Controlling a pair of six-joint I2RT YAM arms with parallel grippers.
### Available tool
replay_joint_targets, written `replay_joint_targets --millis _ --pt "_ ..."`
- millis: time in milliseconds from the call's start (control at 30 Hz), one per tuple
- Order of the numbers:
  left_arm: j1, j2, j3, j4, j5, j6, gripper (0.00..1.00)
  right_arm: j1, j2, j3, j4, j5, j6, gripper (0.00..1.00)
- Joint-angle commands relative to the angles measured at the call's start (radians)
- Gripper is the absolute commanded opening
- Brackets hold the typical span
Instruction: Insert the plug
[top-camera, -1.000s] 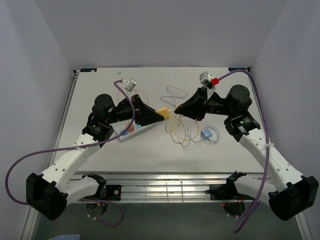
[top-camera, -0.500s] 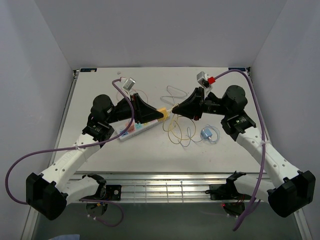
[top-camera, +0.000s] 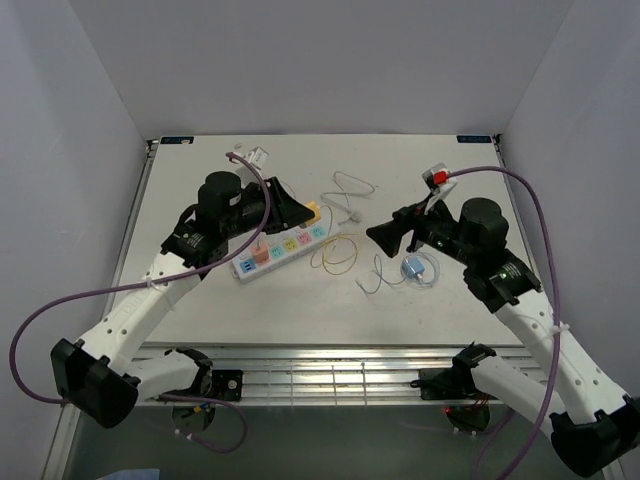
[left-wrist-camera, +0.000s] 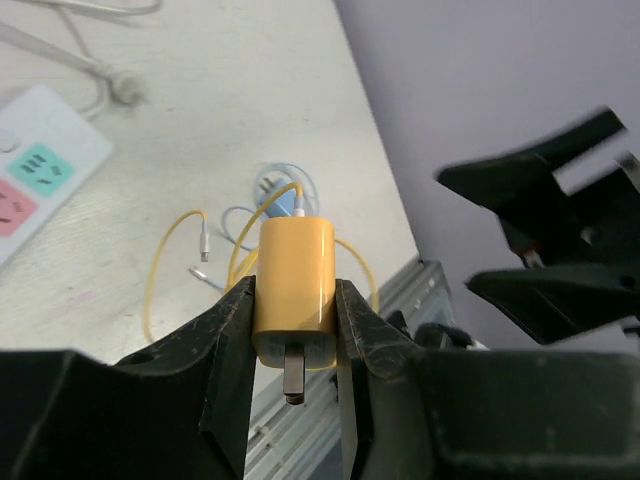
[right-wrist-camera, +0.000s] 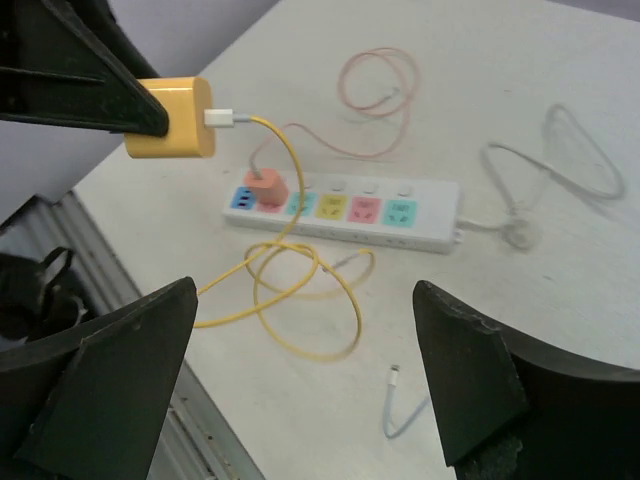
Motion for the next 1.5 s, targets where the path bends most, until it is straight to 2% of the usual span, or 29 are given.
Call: replay_joint_targets --millis 0,100,200,233,333,367,400,533,700,933,1200,1400,1467 --pt "-0.002 0.056 0.111 -0.262 -0.259 0.029 0.0 0.001 -0.147 -0.027 -0.19 0.351 -0.022 0.92" --pt "-0.005 0.131 0.156 -0.328 -0.304 0.006 0.0 0.001 -0.218 -0.065 -0.172 0.282 -0.009 0.9" --pt "-0.021 0.183 0.181 -0.342 -0.282 -0.003 0.0 0.001 -0.233 -0.111 -0.069 0.049 0.05 0.9" --pt "-0.025 0.187 0.184 -0.342 -0.281 -0.009 0.0 0.001 -0.23 -0.128 0.022 -0.067 0.105 0.9" --pt "-0.045 0.187 0.197 -0.337 -0.294 -0.031 0.0 0.001 -0.204 -0.22 0.217 -0.24 0.239 0.9" --pt "-0.051 0.184 0.199 -0.329 -0.29 -0.035 0.0 0.003 -0.194 -0.247 0.359 -0.272 0.32 0.9" --pt "-0.062 0.181 0.196 -0.319 -0.282 -0.04 0.0 0.004 -0.172 -0.296 0.418 -0.281 0.36 0.9" --pt "-0.083 0.145 0.165 -0.259 -0.227 -0.074 0.0 0.017 -0.105 -0.355 0.569 -0.209 0.489 0.9" --pt "-0.132 0.119 0.129 -0.176 -0.195 -0.115 0.0 0.063 -0.016 -0.435 0.883 -0.136 0.687 0.9" --pt "-0.202 0.089 0.086 -0.044 -0.172 -0.166 0.0 0.138 0.073 -0.508 1.161 -0.014 0.869 0.9" --pt "-0.281 0.013 0.021 0.056 -0.231 -0.232 0.0 0.194 0.072 -0.605 1.287 0.159 0.999 0.9" --pt "-0.314 0.016 0.013 0.082 -0.229 -0.246 0.0 0.207 0.059 -0.616 1.315 0.211 1.014 0.99" --pt "-0.32 0.015 0.006 0.1 -0.228 -0.246 0.0 0.208 0.063 -0.636 1.342 0.237 1.031 0.89"
